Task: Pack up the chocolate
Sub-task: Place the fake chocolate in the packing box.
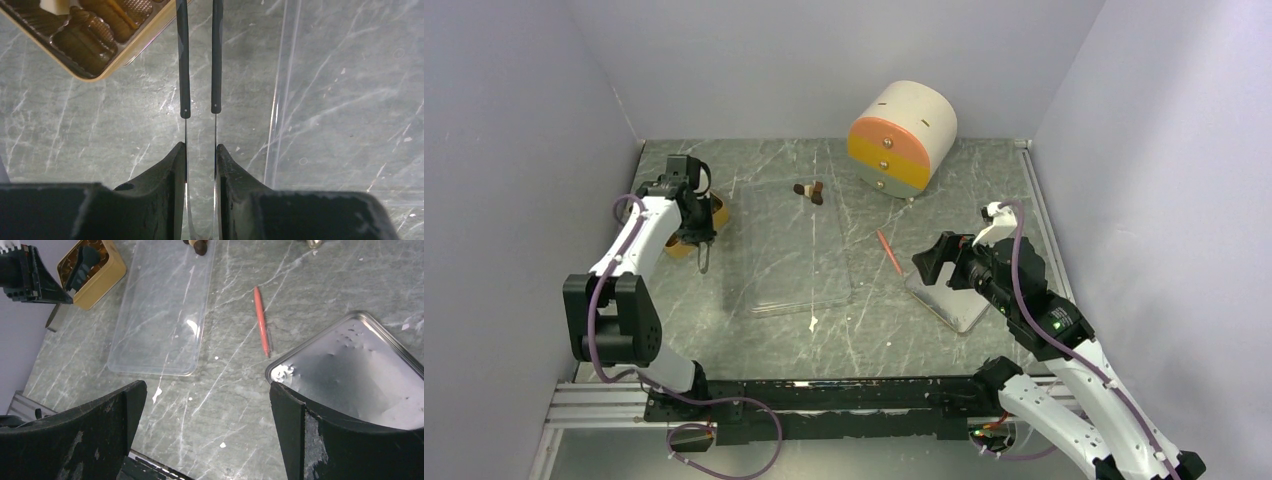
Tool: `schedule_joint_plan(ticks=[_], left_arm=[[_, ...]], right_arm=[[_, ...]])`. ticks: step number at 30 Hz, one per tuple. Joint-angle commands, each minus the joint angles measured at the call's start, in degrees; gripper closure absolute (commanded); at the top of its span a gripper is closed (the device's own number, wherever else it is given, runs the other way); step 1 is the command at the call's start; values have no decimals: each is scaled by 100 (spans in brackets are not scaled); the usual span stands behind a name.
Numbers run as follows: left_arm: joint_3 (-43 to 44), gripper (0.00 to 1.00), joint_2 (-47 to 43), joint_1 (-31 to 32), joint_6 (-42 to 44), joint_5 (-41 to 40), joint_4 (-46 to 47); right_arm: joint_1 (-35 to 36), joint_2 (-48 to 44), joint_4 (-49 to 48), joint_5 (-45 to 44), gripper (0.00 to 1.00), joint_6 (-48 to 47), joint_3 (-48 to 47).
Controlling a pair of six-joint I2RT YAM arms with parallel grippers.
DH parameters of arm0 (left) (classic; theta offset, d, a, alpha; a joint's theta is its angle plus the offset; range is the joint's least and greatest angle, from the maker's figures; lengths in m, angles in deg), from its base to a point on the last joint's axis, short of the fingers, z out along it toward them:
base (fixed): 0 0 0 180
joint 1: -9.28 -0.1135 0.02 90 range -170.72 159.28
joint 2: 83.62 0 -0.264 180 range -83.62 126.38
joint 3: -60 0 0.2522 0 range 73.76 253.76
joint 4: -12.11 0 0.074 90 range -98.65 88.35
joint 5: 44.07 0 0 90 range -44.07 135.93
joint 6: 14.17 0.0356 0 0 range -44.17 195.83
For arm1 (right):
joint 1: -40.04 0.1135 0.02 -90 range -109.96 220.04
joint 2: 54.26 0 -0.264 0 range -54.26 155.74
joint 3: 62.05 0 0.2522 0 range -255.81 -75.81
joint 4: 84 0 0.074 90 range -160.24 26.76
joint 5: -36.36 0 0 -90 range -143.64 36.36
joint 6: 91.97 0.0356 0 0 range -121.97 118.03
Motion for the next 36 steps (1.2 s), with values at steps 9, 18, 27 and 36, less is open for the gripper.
schedule_joint_plan(ticks=[9,18,27,36], left_arm=[[299,68,252,-20,29,295,259],[497,64,242,-18,84,213,185],[772,66,94,-8,179,571,206],[1099,67,269,521,265,738,207]], right_arm=[[30,-67,-139,-149,1,-65,48],[29,-51,-174,-131,1,-54,77],[34,-41,-157,-136,1,-58,60],[35,-6,-133,-181,1,-26,-7]])
